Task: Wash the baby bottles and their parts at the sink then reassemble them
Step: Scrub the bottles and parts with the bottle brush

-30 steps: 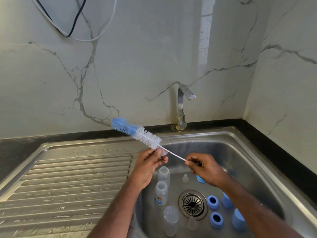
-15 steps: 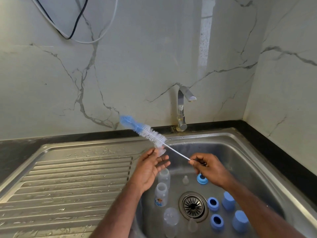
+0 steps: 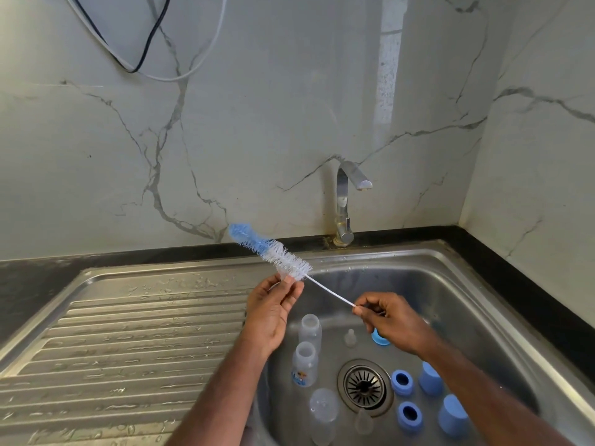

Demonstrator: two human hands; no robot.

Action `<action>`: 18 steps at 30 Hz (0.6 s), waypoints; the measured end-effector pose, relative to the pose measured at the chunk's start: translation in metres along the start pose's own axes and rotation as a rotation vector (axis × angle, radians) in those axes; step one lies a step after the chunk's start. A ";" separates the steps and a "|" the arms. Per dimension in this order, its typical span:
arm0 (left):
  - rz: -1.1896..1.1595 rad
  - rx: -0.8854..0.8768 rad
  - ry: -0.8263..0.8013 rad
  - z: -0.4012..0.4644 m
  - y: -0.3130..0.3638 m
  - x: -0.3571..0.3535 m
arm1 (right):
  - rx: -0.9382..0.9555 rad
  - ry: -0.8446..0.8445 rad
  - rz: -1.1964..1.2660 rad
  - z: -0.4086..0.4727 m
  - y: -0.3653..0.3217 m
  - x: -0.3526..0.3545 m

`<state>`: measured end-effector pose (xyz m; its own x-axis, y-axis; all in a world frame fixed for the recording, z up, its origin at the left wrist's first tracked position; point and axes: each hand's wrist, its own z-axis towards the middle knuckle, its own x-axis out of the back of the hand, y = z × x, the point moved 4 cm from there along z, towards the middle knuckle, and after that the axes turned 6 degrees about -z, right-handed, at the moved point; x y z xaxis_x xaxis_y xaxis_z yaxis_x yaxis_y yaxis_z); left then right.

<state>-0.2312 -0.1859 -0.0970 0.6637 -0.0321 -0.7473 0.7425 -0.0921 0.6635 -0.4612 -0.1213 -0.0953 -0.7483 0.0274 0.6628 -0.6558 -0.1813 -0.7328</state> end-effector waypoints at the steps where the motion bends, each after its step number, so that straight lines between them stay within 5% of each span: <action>1: -0.008 -0.013 0.016 0.002 0.002 0.002 | 0.002 -0.003 0.007 0.000 0.001 0.003; 4: 0.038 -0.058 -0.013 0.007 0.008 0.009 | 0.018 -0.022 0.012 -0.004 0.007 0.015; 9: 0.442 -0.064 -0.184 0.001 -0.008 0.002 | 0.027 -0.012 -0.018 -0.004 0.000 0.003; 15: 0.189 -0.057 -0.131 0.010 0.004 0.008 | -0.018 -0.056 0.093 -0.007 0.008 0.019; 18: 0.272 -0.047 -0.173 0.007 0.005 0.009 | -0.036 -0.100 0.070 -0.010 0.007 0.018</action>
<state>-0.2223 -0.1935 -0.1009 0.8163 -0.2185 -0.5347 0.5458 -0.0109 0.8378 -0.4809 -0.1119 -0.0901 -0.7797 -0.0830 0.6207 -0.6069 -0.1440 -0.7816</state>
